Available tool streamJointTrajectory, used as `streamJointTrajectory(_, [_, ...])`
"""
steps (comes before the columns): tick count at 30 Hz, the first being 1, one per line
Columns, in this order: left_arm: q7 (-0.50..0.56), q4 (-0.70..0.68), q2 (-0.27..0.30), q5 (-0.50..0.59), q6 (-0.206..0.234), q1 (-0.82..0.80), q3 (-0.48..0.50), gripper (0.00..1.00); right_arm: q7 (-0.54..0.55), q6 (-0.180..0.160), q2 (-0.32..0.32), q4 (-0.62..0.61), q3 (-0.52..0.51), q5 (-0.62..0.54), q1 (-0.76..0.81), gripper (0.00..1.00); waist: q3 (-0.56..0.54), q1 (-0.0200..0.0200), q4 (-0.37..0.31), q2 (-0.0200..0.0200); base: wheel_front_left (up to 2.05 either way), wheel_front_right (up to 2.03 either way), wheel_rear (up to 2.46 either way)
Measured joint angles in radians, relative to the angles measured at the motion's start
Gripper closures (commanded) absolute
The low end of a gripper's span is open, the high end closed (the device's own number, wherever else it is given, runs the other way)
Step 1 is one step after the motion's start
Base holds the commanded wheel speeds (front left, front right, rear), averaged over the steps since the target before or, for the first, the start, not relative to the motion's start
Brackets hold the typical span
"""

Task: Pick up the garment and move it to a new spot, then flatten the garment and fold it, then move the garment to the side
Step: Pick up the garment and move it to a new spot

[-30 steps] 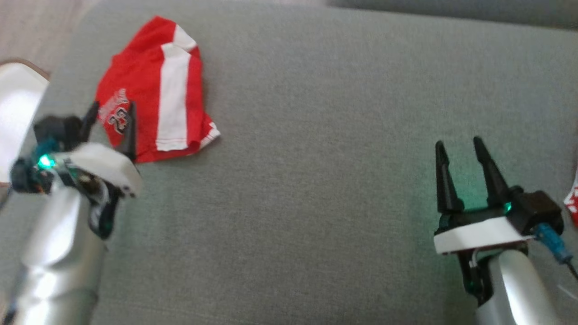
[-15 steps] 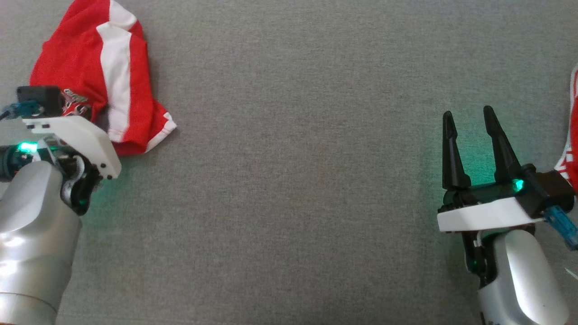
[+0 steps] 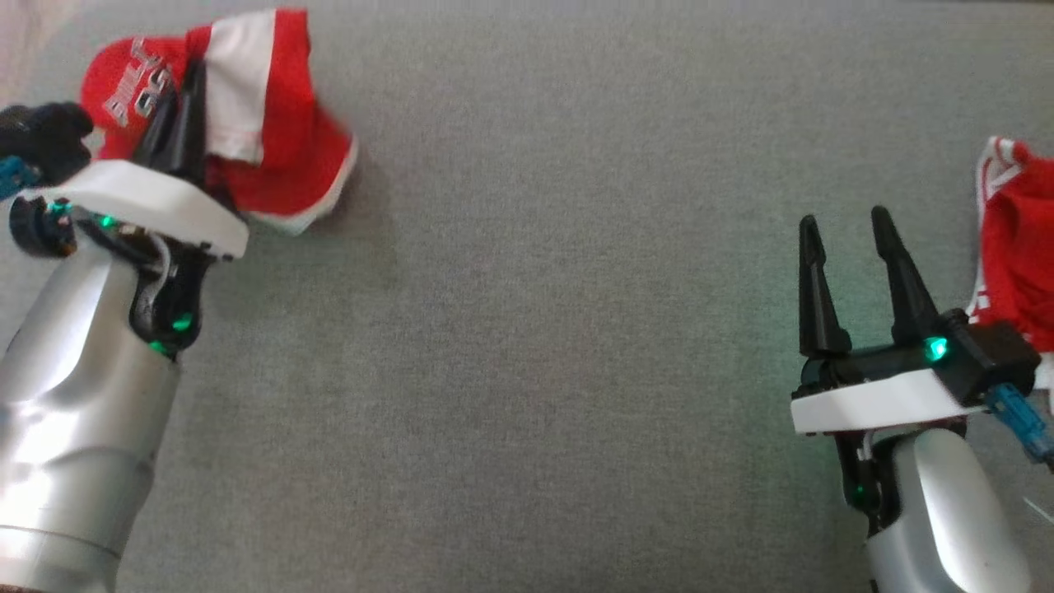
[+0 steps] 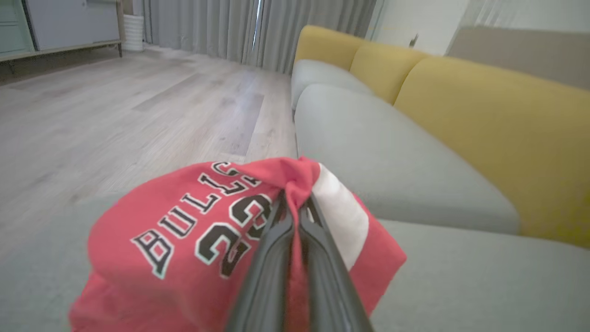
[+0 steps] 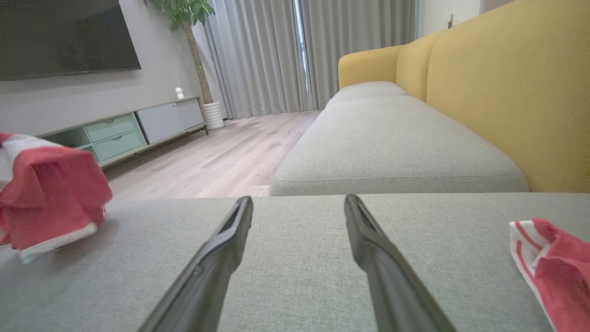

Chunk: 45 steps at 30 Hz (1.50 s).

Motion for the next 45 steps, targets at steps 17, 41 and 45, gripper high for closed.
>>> streamJointTrajectory(17, [0.116,-0.439,-0.053,-0.04,0.143,0.058,-0.061,1.0,0.0,0.0,0.0,0.003,0.043,0.068,0.038,0.0,-0.083,0.0,-0.111,0.0,0.0,0.0,0.0])
streamJointTrajectory(41, [-0.075,-0.197,-0.103,0.07,0.14,-0.065,-0.087,0.0,0.0,0.0,0.0,-0.012,0.067,0.111,-0.021,0.0,-0.015,0.0002,-0.27,0.0,0.0,0.0,0.0])
streamJointTrajectory(45, [-0.126,-0.206,-0.072,0.068,0.132,0.03,-0.076,0.0,0.0,0.0,0.0,-0.006,0.05,0.09,-0.012,0.0,-0.036,0.0002,-0.216,0.0,0.0,0.0,0.0])
